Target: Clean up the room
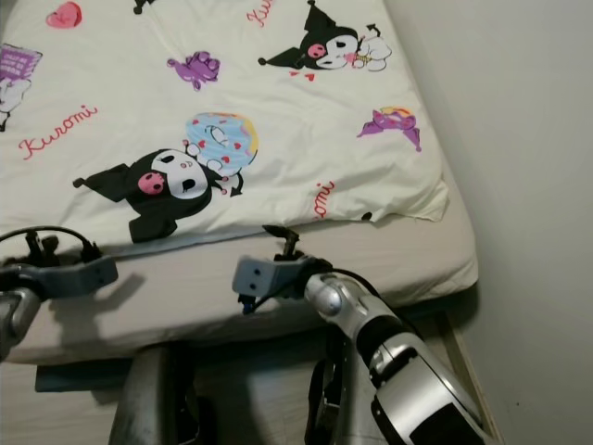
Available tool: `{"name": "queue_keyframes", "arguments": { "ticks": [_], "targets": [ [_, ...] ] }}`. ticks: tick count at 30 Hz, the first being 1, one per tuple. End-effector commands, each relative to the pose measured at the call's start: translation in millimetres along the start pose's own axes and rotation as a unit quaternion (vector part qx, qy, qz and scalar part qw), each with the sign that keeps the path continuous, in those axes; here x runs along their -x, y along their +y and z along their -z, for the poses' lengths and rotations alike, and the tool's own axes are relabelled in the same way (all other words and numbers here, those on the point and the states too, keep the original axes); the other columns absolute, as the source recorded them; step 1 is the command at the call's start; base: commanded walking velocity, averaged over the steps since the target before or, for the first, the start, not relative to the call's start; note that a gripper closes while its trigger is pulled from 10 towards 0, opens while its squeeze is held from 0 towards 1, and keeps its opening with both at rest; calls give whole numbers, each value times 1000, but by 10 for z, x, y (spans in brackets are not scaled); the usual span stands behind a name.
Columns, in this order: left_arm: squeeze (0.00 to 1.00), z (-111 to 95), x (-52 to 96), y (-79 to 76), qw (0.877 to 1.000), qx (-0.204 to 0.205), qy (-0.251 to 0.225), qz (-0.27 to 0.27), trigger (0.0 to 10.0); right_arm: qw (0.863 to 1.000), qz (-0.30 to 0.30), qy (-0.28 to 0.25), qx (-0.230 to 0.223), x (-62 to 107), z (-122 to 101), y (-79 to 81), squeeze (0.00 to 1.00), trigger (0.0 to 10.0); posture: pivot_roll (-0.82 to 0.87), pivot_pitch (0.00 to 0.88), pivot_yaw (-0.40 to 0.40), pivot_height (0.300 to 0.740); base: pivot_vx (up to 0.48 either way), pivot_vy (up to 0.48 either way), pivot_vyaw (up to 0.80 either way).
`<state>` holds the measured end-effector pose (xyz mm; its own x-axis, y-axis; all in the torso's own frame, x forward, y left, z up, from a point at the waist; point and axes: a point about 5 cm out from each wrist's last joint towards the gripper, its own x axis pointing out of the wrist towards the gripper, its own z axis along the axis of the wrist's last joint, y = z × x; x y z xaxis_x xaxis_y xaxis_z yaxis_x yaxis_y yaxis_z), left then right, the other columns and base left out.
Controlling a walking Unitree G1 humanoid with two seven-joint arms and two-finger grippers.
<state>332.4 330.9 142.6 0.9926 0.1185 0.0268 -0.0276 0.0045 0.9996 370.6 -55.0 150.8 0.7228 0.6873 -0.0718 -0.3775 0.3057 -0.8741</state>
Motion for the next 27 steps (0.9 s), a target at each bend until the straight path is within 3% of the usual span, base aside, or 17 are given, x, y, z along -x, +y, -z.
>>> {"name": "queue_keyframes", "arguments": {
  "ticks": [1, 9, 19, 20, 21, 27],
  "targets": [
    [0, -8, 90, -150, 999, 2, -22, 35, 0, 1000, -14, 1, -9, 32, 28, 102, 0, 10000, -90, 537, -57, 564, 0, 0, 0],
    [0, 52, 251, -258, 997, 2, -56, 56, 0, 1000, -12, 2, -18, 26, 25, 54, 0, 10000, -82, 527, -62, 564, 0, 0, 0],
    [0, 180, 391, -199, 989, 4, -97, 112, 0, 1000, -3, -9, -22, 11, -14, -18, 0, 10000, -72, 521, -59, 564, 0, 0, 0],
    [0, 216, 465, -214, 980, 11, -113, 164, 0, 1000, -2, -10, -23, 14, -15, -16, 0, 10000, -68, 518, -54, 564, 0, 0, 0],
    [0, 230, 495, -217, 976, 16, -118, 183, 0, 1000, -2, -10, -23, 16, -13, -15, 0, 10000, -64, 519, -53, 564, 0, 0, 0],
    [0, 244, 600, -253, 959, 21, -141, 247, 0, 1000, 0, -8, -24, 20, -5, -16, 0, 10000, -59, 518, -52, 564, 0, 0, 0]
  ]
}}
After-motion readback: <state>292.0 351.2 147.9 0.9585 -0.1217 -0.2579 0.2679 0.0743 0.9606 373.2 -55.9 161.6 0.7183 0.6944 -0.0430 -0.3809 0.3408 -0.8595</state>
